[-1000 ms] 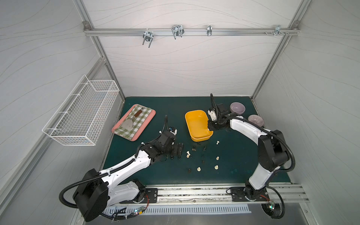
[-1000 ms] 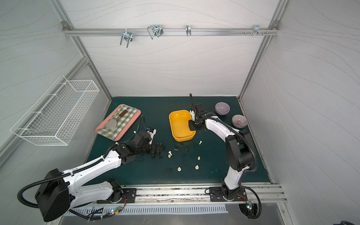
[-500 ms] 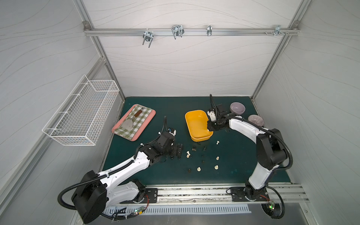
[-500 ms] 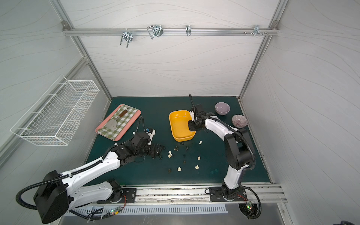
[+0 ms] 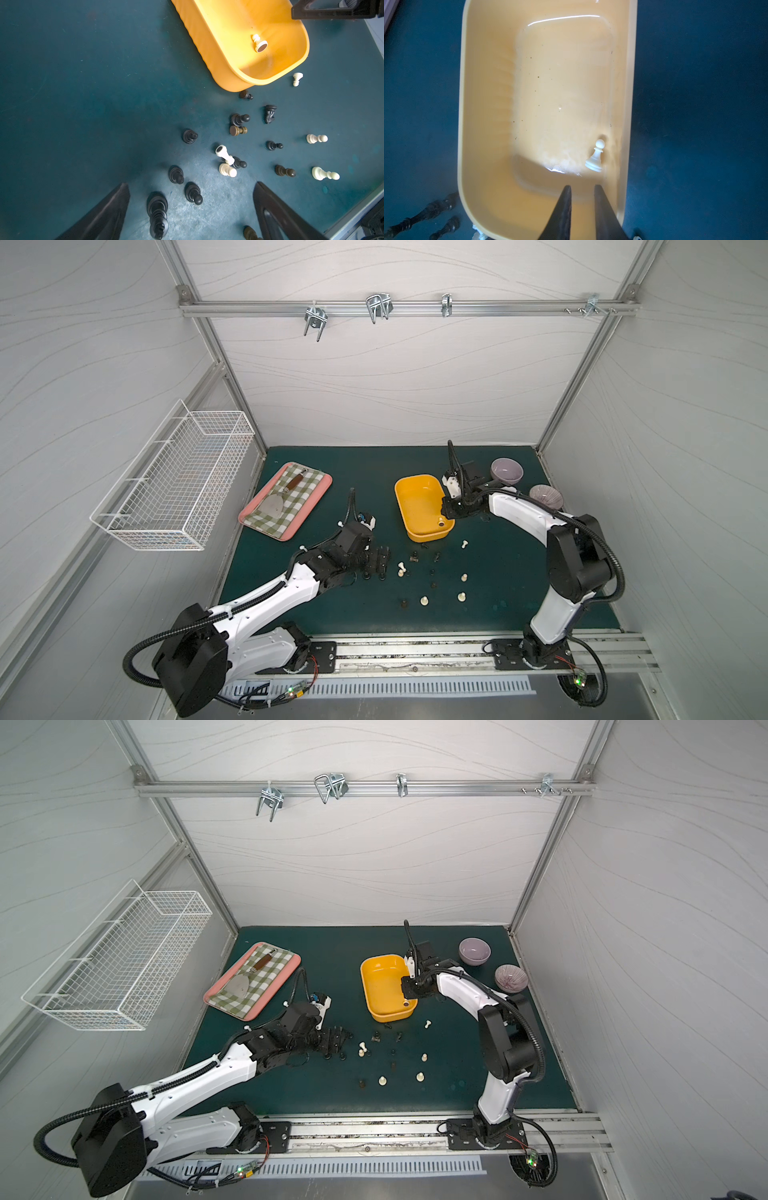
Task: Put the chess pieces into the storage box
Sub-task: Place the chess piece in the storage box.
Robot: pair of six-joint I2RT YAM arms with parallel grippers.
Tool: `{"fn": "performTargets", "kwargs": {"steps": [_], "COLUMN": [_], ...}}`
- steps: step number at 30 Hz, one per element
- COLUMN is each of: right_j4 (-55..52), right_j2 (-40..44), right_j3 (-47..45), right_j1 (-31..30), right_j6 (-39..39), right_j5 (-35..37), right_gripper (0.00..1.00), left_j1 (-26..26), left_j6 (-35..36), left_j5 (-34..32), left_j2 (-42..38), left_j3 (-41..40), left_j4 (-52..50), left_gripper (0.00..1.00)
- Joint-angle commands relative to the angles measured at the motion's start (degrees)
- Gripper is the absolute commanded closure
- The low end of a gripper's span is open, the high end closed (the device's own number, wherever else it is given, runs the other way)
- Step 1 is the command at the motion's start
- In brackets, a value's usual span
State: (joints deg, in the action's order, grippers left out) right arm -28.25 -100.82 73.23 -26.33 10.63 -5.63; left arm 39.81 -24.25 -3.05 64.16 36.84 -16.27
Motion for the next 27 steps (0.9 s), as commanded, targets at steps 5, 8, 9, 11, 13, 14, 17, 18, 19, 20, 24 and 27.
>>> {"fn": "performTargets", "kwargs": {"steps": [5, 8, 9, 11, 13, 14, 17, 18, 19, 20, 24, 27], "right_j4": [-0.43, -0.48, -0.55, -0.87, -1.02, -1.02, -1.19, -1.42, -1.59, -1.81, -1.86, -2.25], "right_j2": [3.56, 4.46, 4.74, 5.24, 6.12, 6.68, 8.73, 9.38, 10.08, 10.96, 14.98, 18.04], "right_j3": [1.05, 0.89, 0.91, 0.80, 0.52, 0.25, -0.67, -1.08, -1.43, -1.88, -5.21, -8.16], "right_j1": [0.32, 0.33, 0.32, 0.31, 0.36, 0.36, 0.40, 0.48, 0.61, 0.66, 1.27, 1.86], "right_j6": [-0.51, -0.44, -0.40, -0.44, -0.51, -0.58, -0.70, -0.81, -0.88, -0.92, -0.29, -0.09], "right_j5": [-1.04, -1.00, -1.10, -1.23, -1.25, -1.23, -1.38, -1.40, -1.37, -1.40, -1.92, -2.23], "right_gripper": [0.76, 0.76, 0.76, 0.76, 0.76, 0.76, 0.75, 0.75, 0.75, 0.75, 0.75, 0.74], "left_j1": [0.21, 0.24, 0.21, 0.24, 0.22, 0.24, 0.26, 0.21, 0.22, 0.26, 0.23, 0.25], "left_j6": [-0.63, -0.48, -0.45, -0.52, -0.53, -0.45, -0.19, -0.03, 0.08, 0.32, 1.26, 1.92], "left_j5": [-1.26, -0.92, -0.83, -0.74, -0.65, -0.57, -0.18, -0.08, 0.04, 0.20, 0.49, 0.41], "left_j2": [-1.03, -0.45, -0.29, -0.06, 0.08, 0.14, 0.62, 0.86, 1.07, 1.26, 2.17, 2.30], "left_j3": [0.20, 0.68, 0.77, 0.83, 0.86, 0.96, 1.35, 1.39, 1.57, 1.66, 2.38, 2.69], "left_j4": [0.82, 0.54, 0.63, 0.82, 0.98, 1.02, 1.02, 1.06, 1.01, 0.90, 0.32, 0.13], "left_gripper": [0.06, 0.06, 0.06, 0.06, 0.06, 0.06, 0.06, 0.06, 0.06, 0.06, 0.06, 0.07]}}
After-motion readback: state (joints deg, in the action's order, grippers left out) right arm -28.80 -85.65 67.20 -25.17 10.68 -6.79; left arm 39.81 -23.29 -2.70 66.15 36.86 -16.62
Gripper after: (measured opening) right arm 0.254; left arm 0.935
